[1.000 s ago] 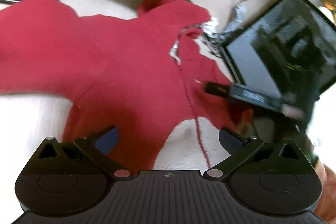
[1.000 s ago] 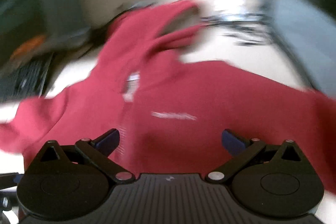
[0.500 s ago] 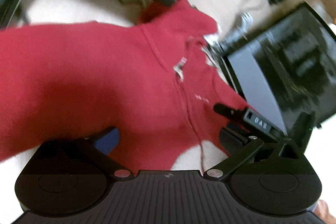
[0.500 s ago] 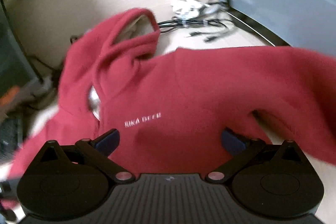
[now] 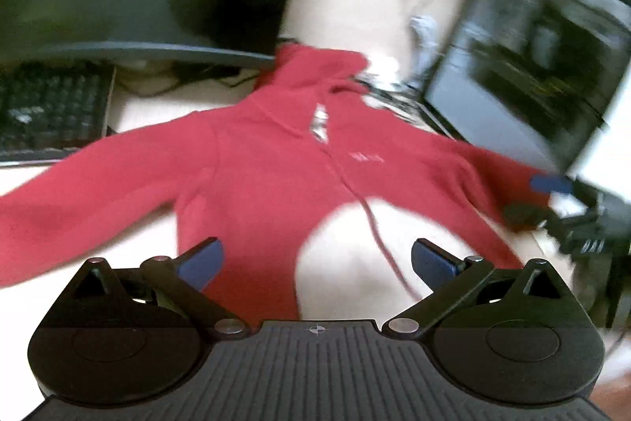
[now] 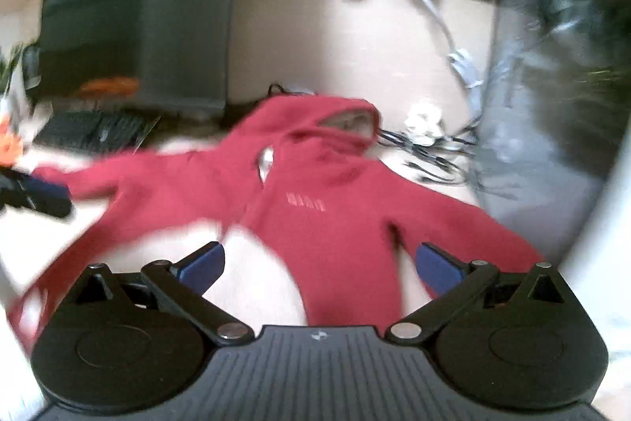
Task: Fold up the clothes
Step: 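Grasp the hoodie with both grippers and lift it to spread it flat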
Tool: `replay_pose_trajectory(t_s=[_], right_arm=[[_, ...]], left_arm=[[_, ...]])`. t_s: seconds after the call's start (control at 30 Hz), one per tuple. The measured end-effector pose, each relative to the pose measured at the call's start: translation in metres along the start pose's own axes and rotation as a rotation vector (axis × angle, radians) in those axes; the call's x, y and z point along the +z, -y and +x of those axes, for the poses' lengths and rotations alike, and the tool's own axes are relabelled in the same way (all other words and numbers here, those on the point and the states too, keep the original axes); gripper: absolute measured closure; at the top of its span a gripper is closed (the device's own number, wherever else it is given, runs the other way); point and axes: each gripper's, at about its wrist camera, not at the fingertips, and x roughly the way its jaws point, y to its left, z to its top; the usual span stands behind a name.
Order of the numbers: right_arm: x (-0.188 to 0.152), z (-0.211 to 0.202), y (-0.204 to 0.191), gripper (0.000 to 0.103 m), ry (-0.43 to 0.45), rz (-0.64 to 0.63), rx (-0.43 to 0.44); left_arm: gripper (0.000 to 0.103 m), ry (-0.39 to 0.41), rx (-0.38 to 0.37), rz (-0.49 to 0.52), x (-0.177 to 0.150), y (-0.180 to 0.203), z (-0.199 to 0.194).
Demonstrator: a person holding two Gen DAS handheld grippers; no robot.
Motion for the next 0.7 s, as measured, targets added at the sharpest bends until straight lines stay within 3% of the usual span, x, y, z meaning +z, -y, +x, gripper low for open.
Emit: replay_pose_trajectory(t_s=[0.13,0.23,0.37,0.43,0.53,0.63,0.7], right_arm=[[-0.050,-0.039,-0.011,0.000,-0.132,-0.157,-0.214],[-0.076,-0.039,-0.023,0.000,-0.199,-0.233,-0.270],[-0.092,-0.039,-0.043,0.000,-0.221,-0.294,-0.301],[-0.092,-0.029,-0.048,0.000,-0.221,-0.329,-0.391],[-0.075,-0.022,-0.044,0.000,-0.126,-0.333,-0.577],[-0.021,-0.039,-0.045,0.000,0.045,-0.272,-0.619],[0.021,-0.057,-0.047,0.000,0.174,-0.217,-0.610]], left_arm=[[0.000,-0.041,0.044,0.139,-0.027,0.005,-0.019],[0.000,-0.064,0.096,0.208,-0.038,0.007,-0.019],[0.000,-0.094,0.165,0.300,-0.052,0.010,-0.018],[0.000,-0.109,0.199,0.346,-0.059,0.011,-0.018],[0.000,-0.125,0.262,0.419,-0.067,0.012,-0.017],[0.000,-0.022,0.505,0.551,-0.040,-0.001,-0.022],[0.000,0.089,0.612,0.494,0.001,-0.017,-0.045]])
